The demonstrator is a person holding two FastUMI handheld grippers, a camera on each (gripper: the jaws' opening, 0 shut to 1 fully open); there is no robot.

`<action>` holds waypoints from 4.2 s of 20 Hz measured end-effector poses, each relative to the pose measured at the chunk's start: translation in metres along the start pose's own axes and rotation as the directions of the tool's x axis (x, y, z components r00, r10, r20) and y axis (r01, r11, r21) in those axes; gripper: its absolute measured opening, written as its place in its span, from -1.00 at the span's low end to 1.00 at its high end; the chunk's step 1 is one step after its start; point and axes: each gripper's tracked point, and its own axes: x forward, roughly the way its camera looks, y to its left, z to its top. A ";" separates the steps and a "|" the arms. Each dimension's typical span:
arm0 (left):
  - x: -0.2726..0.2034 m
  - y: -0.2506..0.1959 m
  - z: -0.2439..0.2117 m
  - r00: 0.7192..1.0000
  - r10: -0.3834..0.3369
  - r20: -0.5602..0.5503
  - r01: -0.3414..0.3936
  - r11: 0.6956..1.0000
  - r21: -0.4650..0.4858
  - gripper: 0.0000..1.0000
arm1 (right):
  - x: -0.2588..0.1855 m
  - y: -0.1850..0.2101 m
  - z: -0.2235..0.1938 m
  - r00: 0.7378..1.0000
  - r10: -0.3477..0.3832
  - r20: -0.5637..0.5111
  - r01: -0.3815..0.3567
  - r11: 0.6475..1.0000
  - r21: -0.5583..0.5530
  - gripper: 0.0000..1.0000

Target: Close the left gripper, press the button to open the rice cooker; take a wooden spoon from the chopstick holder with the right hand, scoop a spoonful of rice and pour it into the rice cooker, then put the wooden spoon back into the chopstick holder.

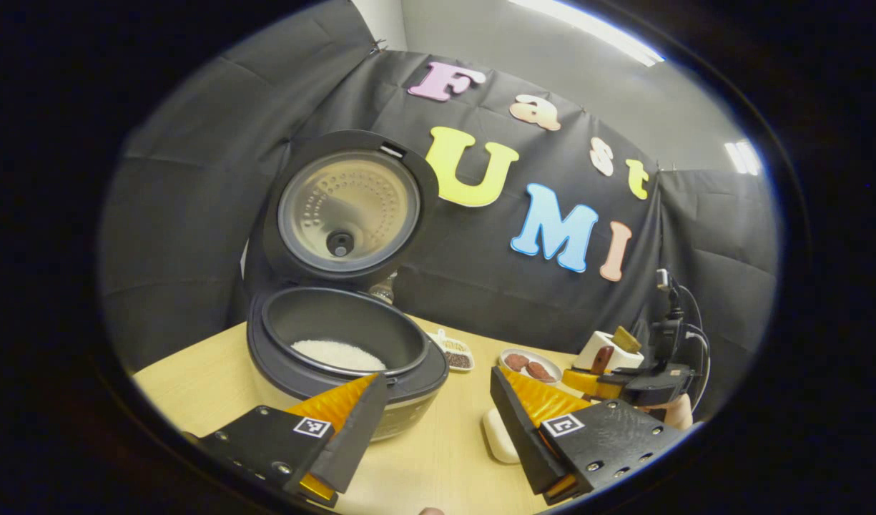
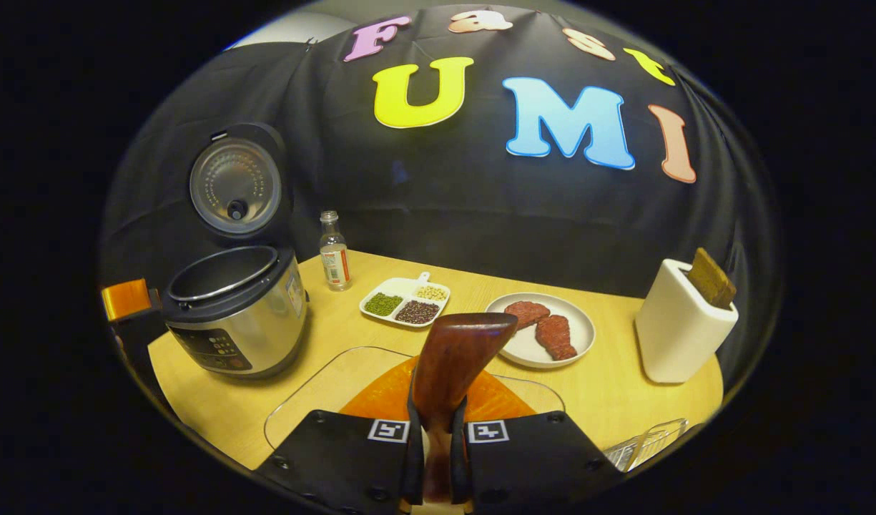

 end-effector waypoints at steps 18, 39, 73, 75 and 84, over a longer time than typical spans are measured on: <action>-0.019 0.030 -0.009 0.998 0.057 -0.007 -0.057 0.998 0.021 0.80 | 0.014 0.035 0.011 0.985 0.174 0.023 -0.159 0.832 0.531 -0.69; -0.030 0.019 -0.014 0.998 0.057 -0.008 -0.056 0.997 0.047 0.82 | -0.023 -0.070 0.009 0.992 0.012 0.129 -0.114 0.550 0.828 -0.69; -0.061 0.085 0.005 0.990 0.142 0.003 -0.141 0.984 0.104 0.80 | -0.006 0.061 0.163 0.907 0.155 0.392 -0.421 0.290 0.859 -0.70; -0.065 0.092 0.012 0.989 0.148 0.012 -0.149 0.984 0.101 0.82 | -0.002 0.086 0.171 0.902 0.180 0.392 -0.430 0.309 0.848 -0.70; -0.080 0.119 0.023 0.982 0.186 0.030 -0.188 0.977 0.102 0.80 | 0.032 0.173 0.190 0.900 0.250 0.357 -0.433 0.423 0.796 -0.70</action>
